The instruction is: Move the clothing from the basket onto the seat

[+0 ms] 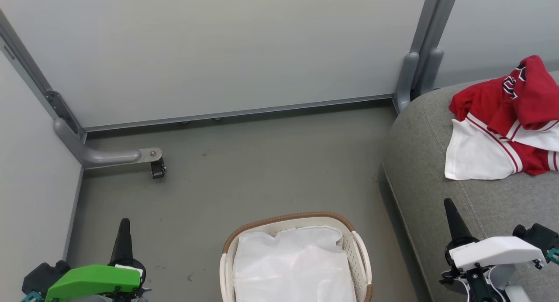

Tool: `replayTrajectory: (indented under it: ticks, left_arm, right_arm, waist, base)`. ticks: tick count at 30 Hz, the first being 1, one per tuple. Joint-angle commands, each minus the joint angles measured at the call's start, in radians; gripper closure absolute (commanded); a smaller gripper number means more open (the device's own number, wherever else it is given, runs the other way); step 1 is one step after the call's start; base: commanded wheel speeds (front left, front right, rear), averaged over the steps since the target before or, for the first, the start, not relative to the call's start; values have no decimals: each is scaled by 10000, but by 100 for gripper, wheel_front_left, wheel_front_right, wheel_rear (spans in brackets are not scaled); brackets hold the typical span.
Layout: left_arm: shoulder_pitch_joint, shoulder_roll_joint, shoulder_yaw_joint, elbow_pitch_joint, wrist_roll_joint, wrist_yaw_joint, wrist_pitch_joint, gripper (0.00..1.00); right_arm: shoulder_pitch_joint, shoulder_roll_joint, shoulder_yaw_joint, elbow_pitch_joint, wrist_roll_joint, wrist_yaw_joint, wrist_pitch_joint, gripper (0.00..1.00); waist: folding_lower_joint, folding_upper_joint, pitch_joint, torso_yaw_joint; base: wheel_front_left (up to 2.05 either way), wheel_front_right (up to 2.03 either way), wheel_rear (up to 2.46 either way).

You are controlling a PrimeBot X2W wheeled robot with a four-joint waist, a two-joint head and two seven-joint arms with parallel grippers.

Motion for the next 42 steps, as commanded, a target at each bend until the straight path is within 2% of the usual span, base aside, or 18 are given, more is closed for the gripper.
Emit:
replayTrajectory:
  ticks: [1,42]
  left_arm:
    - [-274,45,59,-134,-291,-37,59,100]
    - [-679,60,406,-355,-3576,-57,1012,100]
  right_arm:
    - [-234,-78,-70,-101,292,-6,80,100]
    - [-399,-61,-638,-71,3825,-7,1069,100]
  waist:
    - [0,16,2,-7]
    - [0,26,54,-202]
  base:
    - [0,0,0]
    - [0,0,0]
